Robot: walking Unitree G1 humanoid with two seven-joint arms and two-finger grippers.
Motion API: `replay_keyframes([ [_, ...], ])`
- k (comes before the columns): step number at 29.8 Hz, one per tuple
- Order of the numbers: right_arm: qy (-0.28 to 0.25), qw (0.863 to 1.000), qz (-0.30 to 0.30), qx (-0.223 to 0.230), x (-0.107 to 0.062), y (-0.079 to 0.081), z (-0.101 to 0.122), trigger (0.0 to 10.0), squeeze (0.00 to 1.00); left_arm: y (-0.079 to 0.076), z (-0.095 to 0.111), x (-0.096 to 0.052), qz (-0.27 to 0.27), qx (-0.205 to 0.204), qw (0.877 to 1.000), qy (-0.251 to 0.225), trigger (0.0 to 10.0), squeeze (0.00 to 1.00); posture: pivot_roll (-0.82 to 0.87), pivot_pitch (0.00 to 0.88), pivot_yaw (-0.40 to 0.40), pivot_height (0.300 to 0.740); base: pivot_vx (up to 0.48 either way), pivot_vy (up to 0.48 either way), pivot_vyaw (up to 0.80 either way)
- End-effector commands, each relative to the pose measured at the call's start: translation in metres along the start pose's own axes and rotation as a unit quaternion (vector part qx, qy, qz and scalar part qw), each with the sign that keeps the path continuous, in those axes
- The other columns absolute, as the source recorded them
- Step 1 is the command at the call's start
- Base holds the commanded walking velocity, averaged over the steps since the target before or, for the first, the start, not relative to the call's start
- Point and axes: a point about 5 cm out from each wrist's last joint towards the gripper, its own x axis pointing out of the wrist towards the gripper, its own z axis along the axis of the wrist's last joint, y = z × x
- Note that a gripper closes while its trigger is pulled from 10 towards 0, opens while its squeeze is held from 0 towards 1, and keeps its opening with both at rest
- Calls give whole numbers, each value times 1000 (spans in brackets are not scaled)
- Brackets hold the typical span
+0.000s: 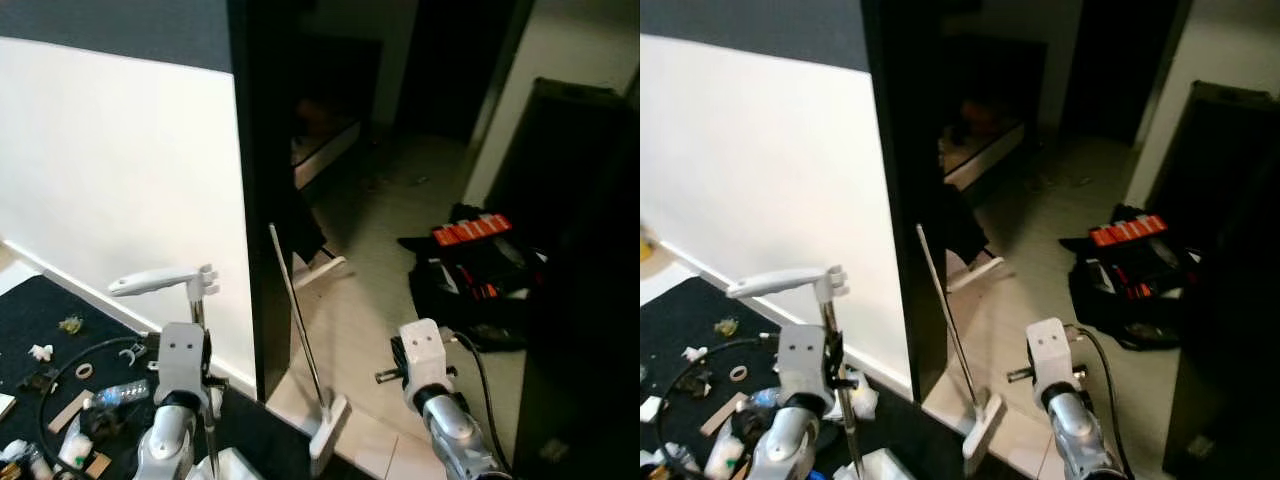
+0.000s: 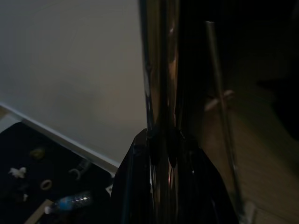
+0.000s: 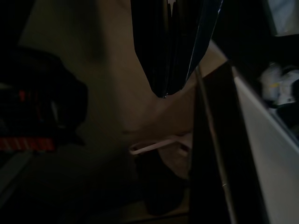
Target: Sweep floor
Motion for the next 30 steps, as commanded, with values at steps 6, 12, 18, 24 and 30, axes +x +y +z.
replay_keyframes([
  [6, 10, 1000, 8, 8, -2, 8, -5, 10000, 0, 6, 8, 1, 12, 8, 1000, -25, 10000, 0, -3, 76, -17, 740, 480, 0, 0],
  [12, 10, 1000, 7, 8, -2, 8, -5, 10000, 0, 6, 8, 1, 11, 10, 1000, -26, 10000, 0, -3, 77, -16, 740, 361, 0, 0],
  [18, 11, 1000, 8, 8, -2, 9, -5, 10000, 0, 6, 7, 0, 11, 9, 1000, -25, 10000, 0, -1, 77, -15, 740, 273, 0, 0],
  [24, 11, 1000, 8, 7, -2, 9, -5, 10000, 0, 5, 7, -1, 9, 10, 1000, -25, 10000, 0, 0, 77, -13, 740, 0, 0, 0],
  [30, 11, 1000, 10, 7, -2, 10, -6, 10000, 0, 2, 7, -2, 4, 9, 1000, -26, 10000, 0, 1, 75, -11, 740, 0, 0, 0],
])
